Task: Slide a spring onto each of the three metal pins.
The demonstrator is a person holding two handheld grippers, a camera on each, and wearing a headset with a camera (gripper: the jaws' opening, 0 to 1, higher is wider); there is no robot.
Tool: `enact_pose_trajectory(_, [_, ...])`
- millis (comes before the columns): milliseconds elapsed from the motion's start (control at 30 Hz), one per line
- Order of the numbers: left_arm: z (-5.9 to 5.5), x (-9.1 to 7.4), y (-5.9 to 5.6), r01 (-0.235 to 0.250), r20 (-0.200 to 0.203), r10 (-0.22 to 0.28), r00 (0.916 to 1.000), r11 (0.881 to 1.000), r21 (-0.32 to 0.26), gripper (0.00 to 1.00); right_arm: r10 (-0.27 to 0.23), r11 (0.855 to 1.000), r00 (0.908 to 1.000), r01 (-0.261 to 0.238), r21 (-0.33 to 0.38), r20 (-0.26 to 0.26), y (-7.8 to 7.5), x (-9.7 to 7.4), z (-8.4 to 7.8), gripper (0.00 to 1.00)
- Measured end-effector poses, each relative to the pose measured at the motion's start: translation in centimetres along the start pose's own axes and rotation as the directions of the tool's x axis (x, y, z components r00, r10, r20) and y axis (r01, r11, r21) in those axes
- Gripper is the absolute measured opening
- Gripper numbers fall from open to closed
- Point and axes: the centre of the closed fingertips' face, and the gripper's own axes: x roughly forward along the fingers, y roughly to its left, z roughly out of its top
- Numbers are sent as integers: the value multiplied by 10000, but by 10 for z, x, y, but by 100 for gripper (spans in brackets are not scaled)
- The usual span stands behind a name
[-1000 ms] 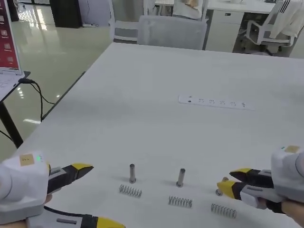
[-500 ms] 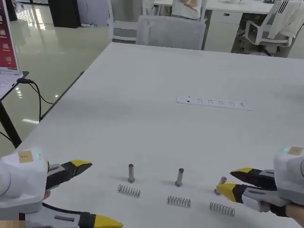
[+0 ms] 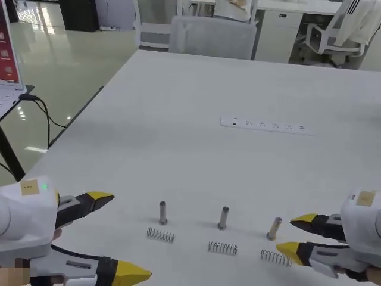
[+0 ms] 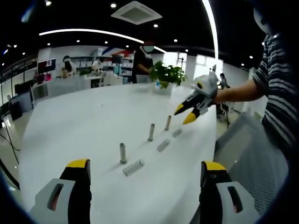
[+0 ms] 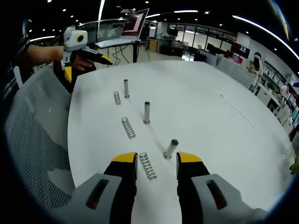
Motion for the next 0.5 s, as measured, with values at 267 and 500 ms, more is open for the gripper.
enact_pose_trajectory(267, [-5, -3, 1, -99, -159, 100, 9998, 9999, 62, 95, 114, 9847, 9970, -244, -1724, -762, 7, -1, -13, 31])
enact_pose_trajectory(500, [-3, -5, 0, -128, -118, 129, 9998, 9999, 79, 95, 214, 9738, 9924, -481, -2223, -1208, 9, 4, -22, 29])
